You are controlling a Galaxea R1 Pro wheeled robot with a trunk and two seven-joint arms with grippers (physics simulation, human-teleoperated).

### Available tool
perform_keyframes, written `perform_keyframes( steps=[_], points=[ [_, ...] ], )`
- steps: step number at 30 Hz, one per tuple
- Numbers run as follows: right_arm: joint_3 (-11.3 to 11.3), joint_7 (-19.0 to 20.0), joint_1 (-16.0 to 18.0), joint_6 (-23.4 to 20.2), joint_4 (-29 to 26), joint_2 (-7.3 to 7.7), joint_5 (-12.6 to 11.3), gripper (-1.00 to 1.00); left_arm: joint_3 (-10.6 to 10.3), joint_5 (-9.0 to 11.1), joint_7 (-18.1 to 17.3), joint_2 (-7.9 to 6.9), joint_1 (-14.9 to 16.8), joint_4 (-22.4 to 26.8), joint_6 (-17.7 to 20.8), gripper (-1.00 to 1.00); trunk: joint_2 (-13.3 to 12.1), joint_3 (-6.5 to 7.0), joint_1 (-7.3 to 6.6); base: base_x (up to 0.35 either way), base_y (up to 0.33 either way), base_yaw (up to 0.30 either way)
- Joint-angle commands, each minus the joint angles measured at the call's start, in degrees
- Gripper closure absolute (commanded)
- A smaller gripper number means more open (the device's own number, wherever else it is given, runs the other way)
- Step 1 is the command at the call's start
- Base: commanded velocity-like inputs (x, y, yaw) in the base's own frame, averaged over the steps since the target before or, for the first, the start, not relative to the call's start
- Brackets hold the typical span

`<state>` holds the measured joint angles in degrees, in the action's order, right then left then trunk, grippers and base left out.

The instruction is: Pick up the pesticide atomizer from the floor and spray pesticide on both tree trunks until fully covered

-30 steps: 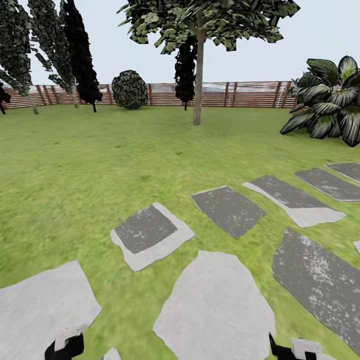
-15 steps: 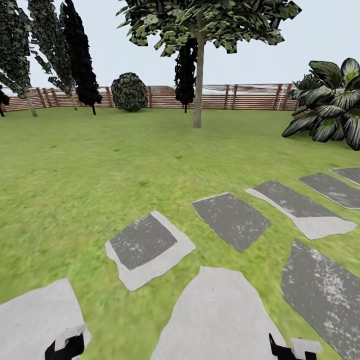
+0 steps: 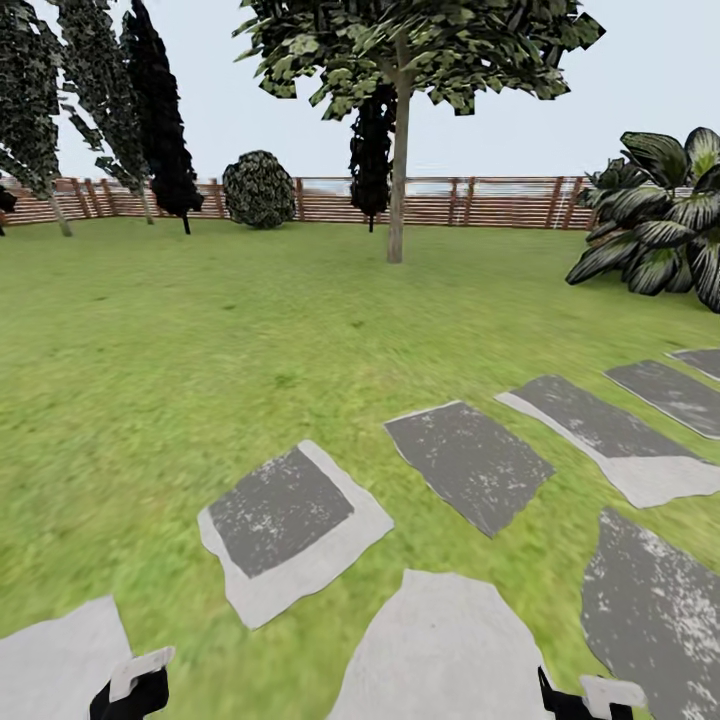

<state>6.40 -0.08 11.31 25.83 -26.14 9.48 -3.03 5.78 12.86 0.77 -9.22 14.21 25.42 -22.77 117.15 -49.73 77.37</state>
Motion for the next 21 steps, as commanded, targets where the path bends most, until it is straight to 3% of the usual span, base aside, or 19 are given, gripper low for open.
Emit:
perform_keyframes(
  steps=[1, 21],
  points=[
    [-0.1, 0.0, 0.0, 0.2, 0.0, 0.01, -0.3, -1.0, -0.1, 0.2, 0.1, -0.01, 0.0, 0.0, -0.2, 1.0, 0.0, -0.05, 0.03, 0.338, 0.0, 0.0],
    [-0.1, 0.0, 0.0, 0.2, 0.0, 0.01, -0.3, -1.0, -0.1, 0.2, 0.1, -0.01, 0.0, 0.0, -0.2, 1.0, 0.0, -0.05, 0.03, 0.338, 0.0, 0.0]
  ],
)
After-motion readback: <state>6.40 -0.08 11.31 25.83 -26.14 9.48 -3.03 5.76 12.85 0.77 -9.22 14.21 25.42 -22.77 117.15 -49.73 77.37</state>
